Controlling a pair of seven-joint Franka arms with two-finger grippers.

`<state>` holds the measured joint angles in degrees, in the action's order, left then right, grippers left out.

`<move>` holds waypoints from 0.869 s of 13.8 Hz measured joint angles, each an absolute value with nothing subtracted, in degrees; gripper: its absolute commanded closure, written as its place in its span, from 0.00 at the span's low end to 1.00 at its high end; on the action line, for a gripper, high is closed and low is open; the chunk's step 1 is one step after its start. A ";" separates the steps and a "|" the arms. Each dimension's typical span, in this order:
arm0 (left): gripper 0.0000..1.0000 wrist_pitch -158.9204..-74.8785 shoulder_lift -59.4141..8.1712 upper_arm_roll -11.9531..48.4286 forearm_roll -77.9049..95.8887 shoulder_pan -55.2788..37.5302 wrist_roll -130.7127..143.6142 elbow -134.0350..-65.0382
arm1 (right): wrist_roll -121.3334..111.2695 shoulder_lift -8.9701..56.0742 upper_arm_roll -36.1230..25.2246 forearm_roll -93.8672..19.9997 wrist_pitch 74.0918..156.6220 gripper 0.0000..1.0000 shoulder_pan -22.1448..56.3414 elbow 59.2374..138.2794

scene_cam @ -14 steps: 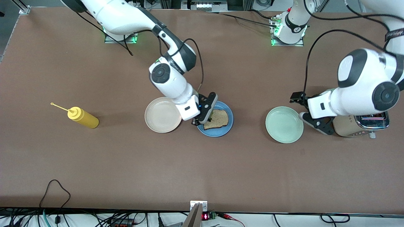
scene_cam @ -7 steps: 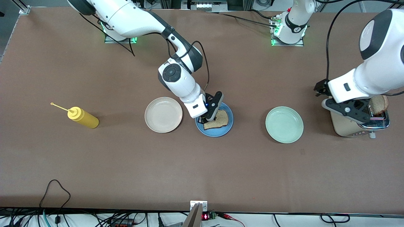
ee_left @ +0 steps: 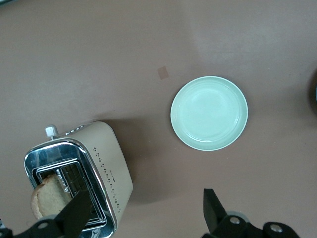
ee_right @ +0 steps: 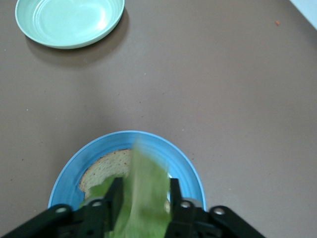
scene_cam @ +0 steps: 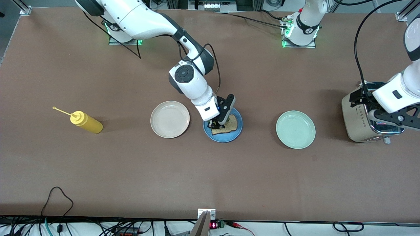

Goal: Make sandwich in blue plate with both arms
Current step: 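Release the lettuce onto the toast and draw the right gripper back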

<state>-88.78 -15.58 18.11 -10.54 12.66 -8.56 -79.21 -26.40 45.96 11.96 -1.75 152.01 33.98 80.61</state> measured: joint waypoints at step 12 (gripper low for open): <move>0.00 -88.44 -15.75 18.88 -10.18 12.57 -2.55 -79.13 | -3.79 27.90 0.97 1.03 120.34 0.00 33.68 78.37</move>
